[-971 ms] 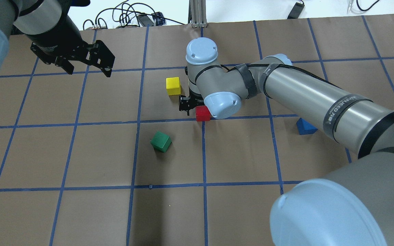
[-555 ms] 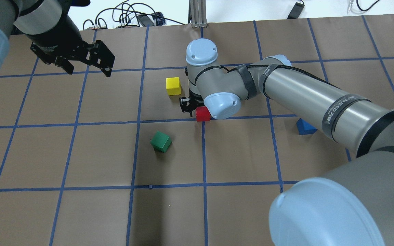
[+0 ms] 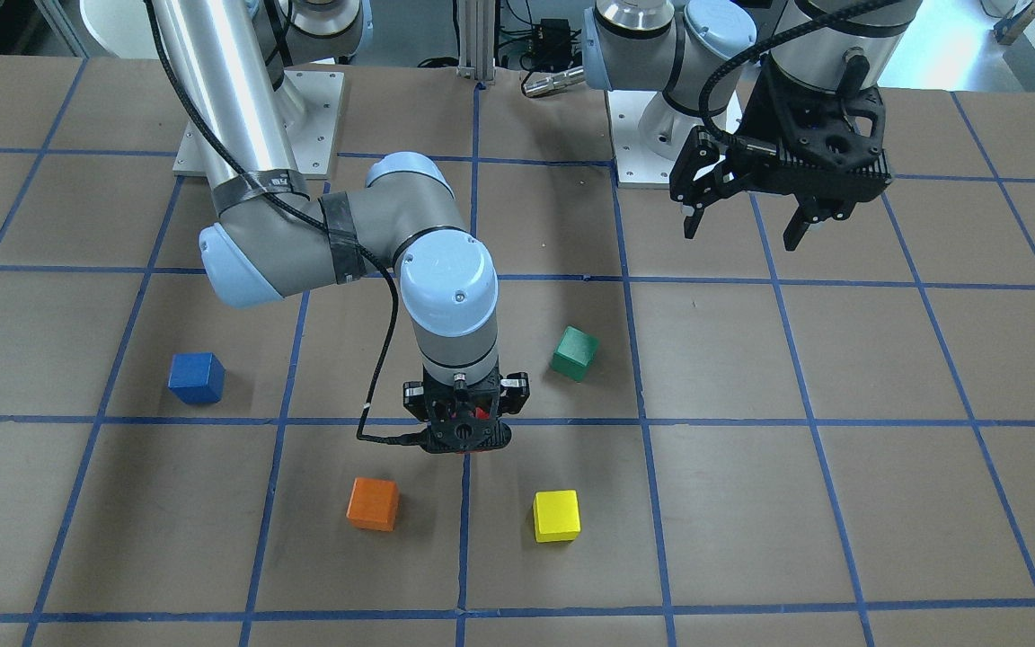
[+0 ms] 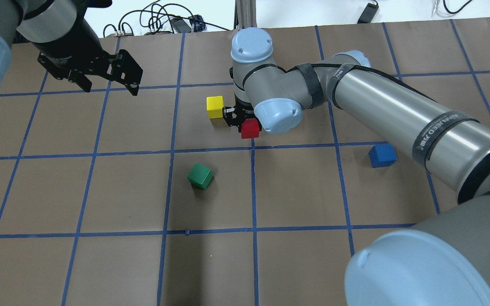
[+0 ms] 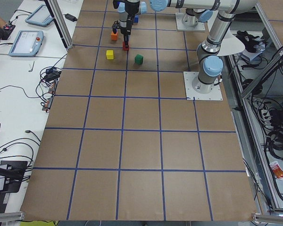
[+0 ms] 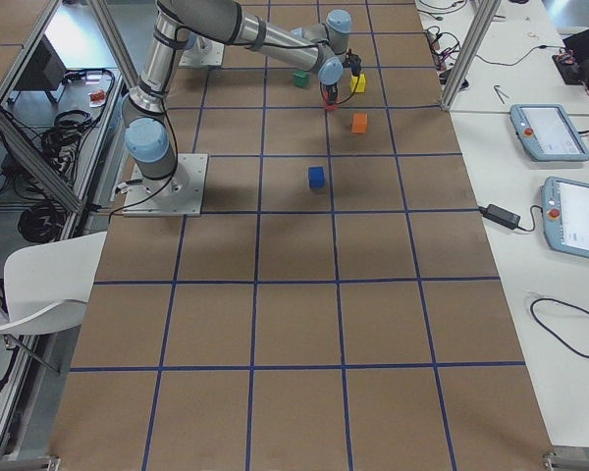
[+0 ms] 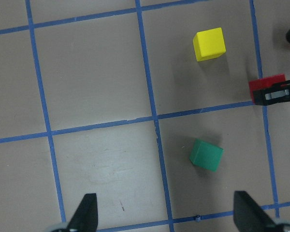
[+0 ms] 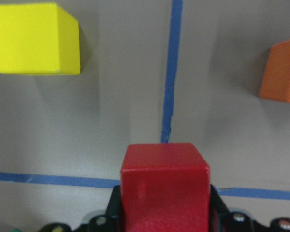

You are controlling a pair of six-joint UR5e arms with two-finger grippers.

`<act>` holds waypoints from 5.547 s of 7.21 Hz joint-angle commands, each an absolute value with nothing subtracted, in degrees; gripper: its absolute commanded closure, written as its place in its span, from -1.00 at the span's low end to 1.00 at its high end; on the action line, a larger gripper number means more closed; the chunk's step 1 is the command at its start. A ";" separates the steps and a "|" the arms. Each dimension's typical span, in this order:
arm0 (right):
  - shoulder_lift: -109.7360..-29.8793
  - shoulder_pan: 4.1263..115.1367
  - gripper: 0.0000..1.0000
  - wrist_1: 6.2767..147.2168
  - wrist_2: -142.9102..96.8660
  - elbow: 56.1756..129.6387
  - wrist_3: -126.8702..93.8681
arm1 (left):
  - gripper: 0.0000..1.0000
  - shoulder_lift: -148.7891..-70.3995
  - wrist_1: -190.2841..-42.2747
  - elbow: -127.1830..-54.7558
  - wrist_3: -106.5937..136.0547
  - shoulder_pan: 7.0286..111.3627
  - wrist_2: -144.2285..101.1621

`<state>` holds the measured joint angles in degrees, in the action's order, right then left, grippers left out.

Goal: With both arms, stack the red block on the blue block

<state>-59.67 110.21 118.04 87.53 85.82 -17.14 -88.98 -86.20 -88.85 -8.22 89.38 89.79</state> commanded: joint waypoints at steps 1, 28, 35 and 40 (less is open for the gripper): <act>-65.28 105.15 1.00 107.27 88.15 83.06 -16.62 | -1.00 -89.21 -86.22 -88.94 -7.91 89.38 89.91; -79.01 76.20 -0.33 120.15 90.18 113.38 18.90 | -1.00 -88.95 -85.69 -90.18 -7.74 89.47 89.30; -84.53 76.55 -1.00 107.65 93.96 106.73 18.02 | -1.00 -88.77 -85.69 -90.09 -7.73 89.47 89.65; -87.71 89.69 -1.00 87.97 93.78 91.06 3.21 | -1.00 -88.77 -85.69 -90.00 -7.73 89.39 89.74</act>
<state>-87.52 84.13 88.58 93.62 92.59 8.33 -88.77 -85.69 -90.01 -7.73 89.44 89.74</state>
